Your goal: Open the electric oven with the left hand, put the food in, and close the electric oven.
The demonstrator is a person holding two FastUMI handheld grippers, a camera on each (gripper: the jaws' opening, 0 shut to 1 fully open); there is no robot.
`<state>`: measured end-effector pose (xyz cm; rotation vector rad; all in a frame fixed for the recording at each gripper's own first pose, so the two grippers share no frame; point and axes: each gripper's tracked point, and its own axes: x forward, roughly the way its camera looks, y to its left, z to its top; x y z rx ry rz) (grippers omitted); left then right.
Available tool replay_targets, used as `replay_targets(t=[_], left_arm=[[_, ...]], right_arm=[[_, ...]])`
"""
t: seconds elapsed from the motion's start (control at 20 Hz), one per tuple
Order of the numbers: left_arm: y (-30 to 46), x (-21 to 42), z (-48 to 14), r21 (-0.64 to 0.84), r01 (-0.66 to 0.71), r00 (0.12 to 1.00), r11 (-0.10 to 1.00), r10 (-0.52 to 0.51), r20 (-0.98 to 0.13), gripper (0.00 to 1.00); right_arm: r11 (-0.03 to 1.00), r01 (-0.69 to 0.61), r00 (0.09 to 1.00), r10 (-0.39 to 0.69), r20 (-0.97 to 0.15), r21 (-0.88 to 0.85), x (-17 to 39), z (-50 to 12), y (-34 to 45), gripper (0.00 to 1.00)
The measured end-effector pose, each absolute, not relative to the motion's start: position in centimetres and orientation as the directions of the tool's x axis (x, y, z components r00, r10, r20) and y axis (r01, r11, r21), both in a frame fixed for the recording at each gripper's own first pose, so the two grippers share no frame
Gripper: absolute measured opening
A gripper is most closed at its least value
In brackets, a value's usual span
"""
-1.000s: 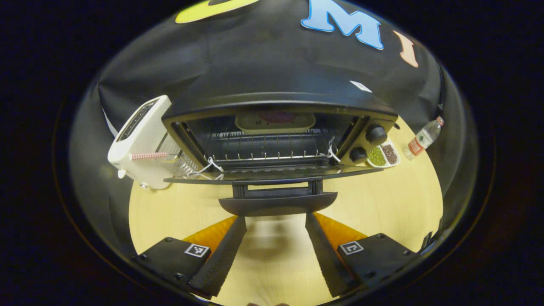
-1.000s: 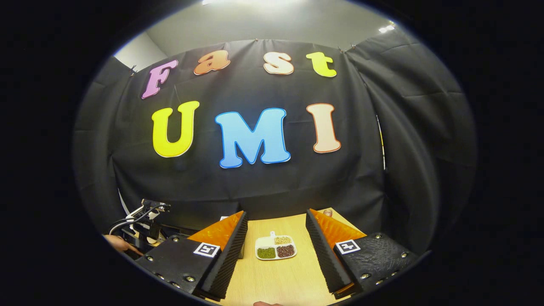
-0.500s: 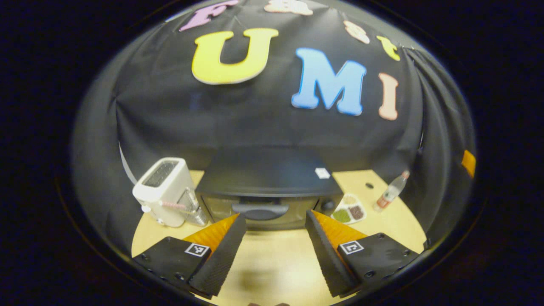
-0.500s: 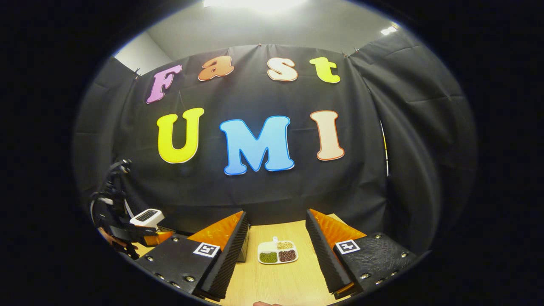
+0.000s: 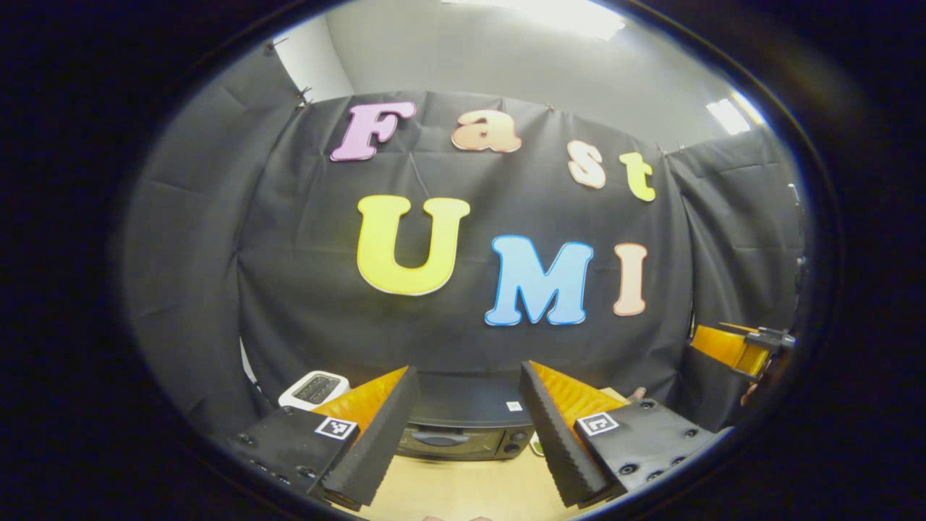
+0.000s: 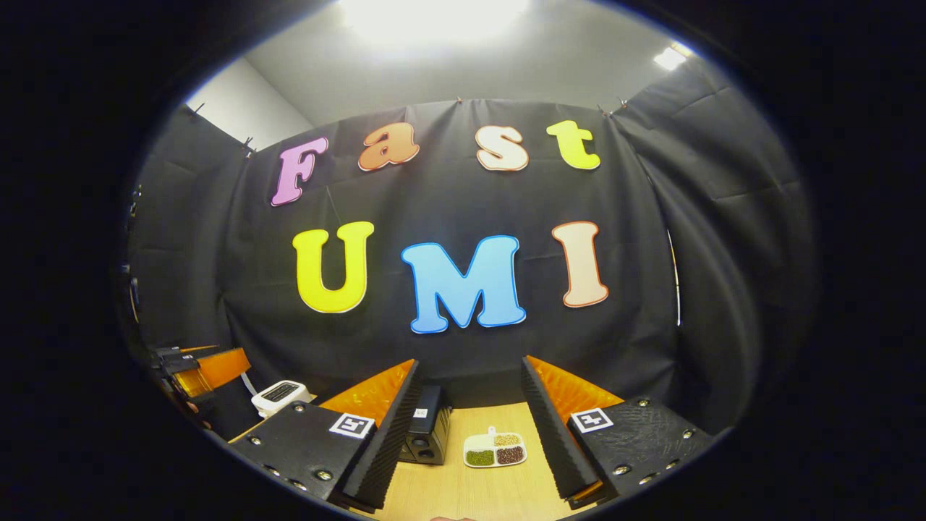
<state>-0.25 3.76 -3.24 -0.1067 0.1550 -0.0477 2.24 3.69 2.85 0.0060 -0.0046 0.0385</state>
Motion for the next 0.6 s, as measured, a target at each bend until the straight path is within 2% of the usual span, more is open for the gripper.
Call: replay_targets(t=[0.6], left_arm=[[6.3,-1.8,-2.1,-0.102,0.060,0.989,0.993,-0.074,-0.132,0.99]], right_arm=[[1.000,-0.029,0.999,0.029,0.013,-0.004,0.5,3.3,6.7,0.84]])
